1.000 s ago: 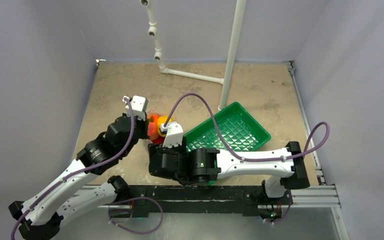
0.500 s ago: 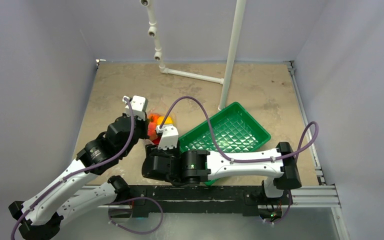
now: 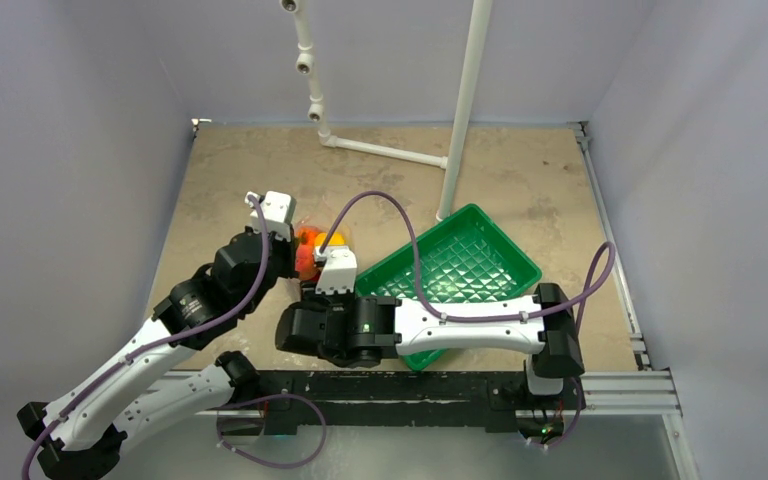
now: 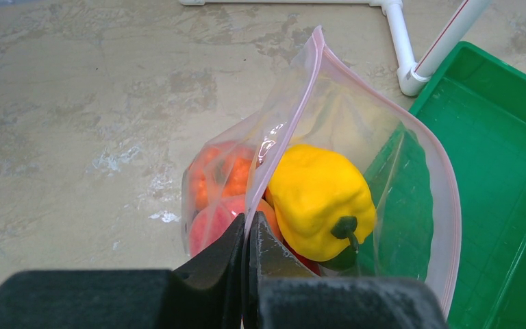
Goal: Place the food in the zip-top bag and seal the zipper
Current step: Adjust the zipper food storage bag at the center of the board.
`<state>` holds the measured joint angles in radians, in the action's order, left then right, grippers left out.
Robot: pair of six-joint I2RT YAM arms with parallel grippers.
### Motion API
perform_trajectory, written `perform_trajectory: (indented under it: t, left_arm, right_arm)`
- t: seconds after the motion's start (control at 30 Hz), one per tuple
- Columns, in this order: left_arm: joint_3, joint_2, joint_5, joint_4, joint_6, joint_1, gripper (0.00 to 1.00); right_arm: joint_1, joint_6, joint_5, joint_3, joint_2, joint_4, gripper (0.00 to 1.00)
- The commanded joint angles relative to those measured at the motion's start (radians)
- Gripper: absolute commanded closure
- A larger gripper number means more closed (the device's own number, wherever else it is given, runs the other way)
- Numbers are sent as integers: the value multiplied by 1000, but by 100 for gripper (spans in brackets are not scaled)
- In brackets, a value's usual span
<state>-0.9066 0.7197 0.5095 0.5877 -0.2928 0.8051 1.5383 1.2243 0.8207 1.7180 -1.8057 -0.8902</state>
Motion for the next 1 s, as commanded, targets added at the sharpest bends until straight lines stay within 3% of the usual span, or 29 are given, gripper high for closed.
perform_trajectory:
  t: [0.0, 0.4, 0.63, 0.97]
  left_arm:
    - [-6, -5, 14, -39, 3, -6, 100]
    - [-5, -6, 17, -40, 3, -7, 100]
    - [-6, -9, 25, -36, 2, -6, 100]
    - [-27, -58, 51, 21, -57, -7, 100]
  right_arm:
    - [-13, 32, 70, 57, 25, -19, 52]
    - [-36, -23, 75, 83, 16, 28, 66]
    - [-36, -11, 64, 75, 26, 10, 100]
    - [-76, -186, 57, 61, 107, 48, 100]
